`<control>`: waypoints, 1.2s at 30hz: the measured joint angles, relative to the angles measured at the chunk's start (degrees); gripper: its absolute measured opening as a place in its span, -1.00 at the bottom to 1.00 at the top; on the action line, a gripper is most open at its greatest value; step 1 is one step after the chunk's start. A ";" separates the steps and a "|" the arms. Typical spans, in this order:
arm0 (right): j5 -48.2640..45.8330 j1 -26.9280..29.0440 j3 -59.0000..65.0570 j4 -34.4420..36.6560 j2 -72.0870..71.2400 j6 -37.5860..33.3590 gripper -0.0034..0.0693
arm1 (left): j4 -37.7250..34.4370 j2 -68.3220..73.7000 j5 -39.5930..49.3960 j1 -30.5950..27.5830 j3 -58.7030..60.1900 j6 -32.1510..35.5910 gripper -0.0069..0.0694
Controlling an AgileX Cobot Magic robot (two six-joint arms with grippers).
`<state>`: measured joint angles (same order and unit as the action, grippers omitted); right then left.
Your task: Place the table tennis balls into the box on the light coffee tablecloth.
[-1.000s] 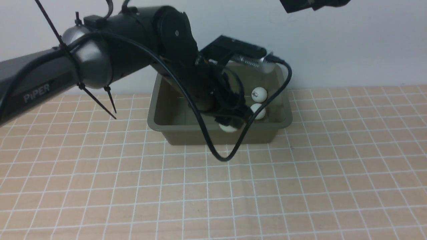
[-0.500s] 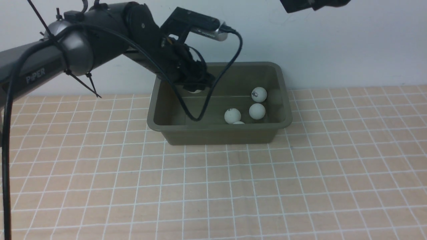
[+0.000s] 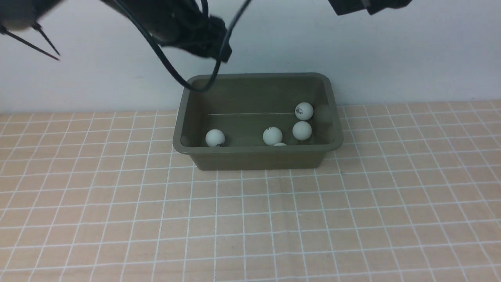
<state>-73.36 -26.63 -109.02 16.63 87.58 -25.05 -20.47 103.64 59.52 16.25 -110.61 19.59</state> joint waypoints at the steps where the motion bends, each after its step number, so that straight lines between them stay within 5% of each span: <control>1: 0.00 0.00 0.00 -0.23 0.00 -0.06 -0.96 | -0.94 -1.67 1.96 0.00 -1.57 0.00 0.14; 6: 0.00 0.00 0.00 -0.70 0.00 -0.17 -0.96 | -3.38 -9.89 10.77 0.00 -5.33 0.00 -0.10; 14: 0.00 0.00 0.00 -0.77 0.00 -0.41 -0.96 | -1.08 -18.16 12.68 0.00 -4.21 1.21 -0.49; 20: 0.00 0.00 0.02 -2.13 -0.33 -1.51 -0.96 | 11.33 -26.43 13.51 0.00 2.61 0.02 -0.94; 29: 4.59 0.00 0.12 -4.98 -8.52 -0.41 -0.95 | 23.43 -32.41 13.51 0.00 14.81 -4.64 -1.00; 36: 5.03 0.00 2.50 -4.86 -19.28 -0.24 -0.95 | 24.13 -34.91 8.68 0.00 17.84 -6.43 -1.00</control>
<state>-68.33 -26.63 -106.53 11.77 68.29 -25.30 3.66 68.73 68.19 16.25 -92.77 13.15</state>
